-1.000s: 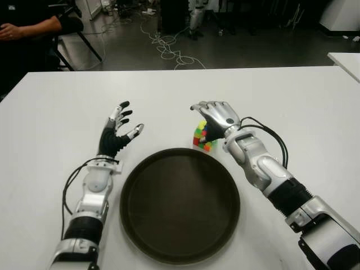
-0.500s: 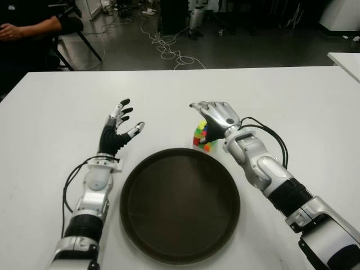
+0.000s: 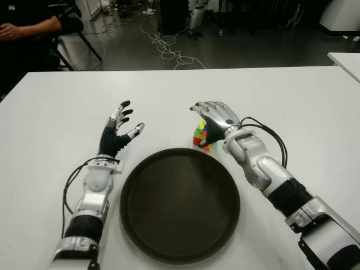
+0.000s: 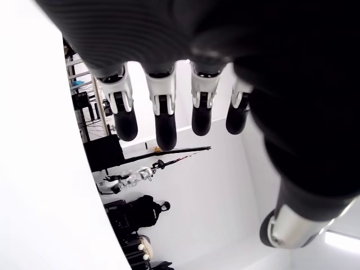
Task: Pick up the Rubik's Cube and put it in the plate
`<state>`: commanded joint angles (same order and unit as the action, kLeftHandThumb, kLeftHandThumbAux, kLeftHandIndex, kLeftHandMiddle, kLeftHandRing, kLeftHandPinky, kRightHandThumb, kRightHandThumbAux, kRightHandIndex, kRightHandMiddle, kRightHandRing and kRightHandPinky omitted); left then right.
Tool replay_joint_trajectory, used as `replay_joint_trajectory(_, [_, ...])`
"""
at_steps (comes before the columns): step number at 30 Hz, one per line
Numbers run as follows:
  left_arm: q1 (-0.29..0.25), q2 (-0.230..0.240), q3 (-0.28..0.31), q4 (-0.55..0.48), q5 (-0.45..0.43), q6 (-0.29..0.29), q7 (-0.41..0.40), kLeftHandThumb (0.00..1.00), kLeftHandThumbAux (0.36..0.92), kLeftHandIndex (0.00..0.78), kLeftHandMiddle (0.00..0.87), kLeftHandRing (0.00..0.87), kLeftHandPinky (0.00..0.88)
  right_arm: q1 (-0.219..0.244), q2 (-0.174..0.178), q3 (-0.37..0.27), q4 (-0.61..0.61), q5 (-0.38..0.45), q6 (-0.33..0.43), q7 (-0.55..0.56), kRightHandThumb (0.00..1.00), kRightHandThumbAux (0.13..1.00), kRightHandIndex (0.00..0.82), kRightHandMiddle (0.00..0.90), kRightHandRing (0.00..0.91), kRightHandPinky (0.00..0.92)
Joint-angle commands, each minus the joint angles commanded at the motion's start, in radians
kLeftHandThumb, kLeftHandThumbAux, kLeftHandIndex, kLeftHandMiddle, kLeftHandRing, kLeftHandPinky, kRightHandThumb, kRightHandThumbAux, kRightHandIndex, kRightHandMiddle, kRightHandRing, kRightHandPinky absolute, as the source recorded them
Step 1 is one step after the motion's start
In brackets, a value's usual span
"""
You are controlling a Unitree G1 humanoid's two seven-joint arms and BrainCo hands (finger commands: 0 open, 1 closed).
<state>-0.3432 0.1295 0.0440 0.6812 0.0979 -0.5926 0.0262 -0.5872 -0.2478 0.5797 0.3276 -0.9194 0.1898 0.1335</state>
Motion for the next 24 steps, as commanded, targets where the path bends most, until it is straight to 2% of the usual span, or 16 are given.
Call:
replay_joint_trajectory(6, [-0.004, 0.001, -0.001, 0.012, 0.0, -0.014, 0.001, 0.151, 0.68, 0.096, 0.116, 0.121, 0.131, -0.005, 0.003, 0.005, -0.006, -0.009, 0.037, 0.046, 0.0, 0.803, 0.044, 0.073, 0.072, 0.064])
replay_joint_trajectory(15, [-0.007, 0.001, 0.001, 0.025, -0.006, -0.027, -0.003, 0.151, 0.689, 0.097, 0.108, 0.12, 0.144, -0.005, 0.004, 0.005, -0.007, -0.011, 0.05, 0.049, 0.0, 0.798, 0.027, 0.049, 0.046, 0.048])
replay_joint_trajectory(24, [-0.006, 0.004, -0.001, 0.024, 0.003, -0.023, 0.004, 0.149, 0.664, 0.097, 0.113, 0.123, 0.138, -0.01, 0.006, 0.006, -0.004, -0.011, 0.053, 0.056, 0.0, 0.794, 0.008, 0.024, 0.019, 0.037])
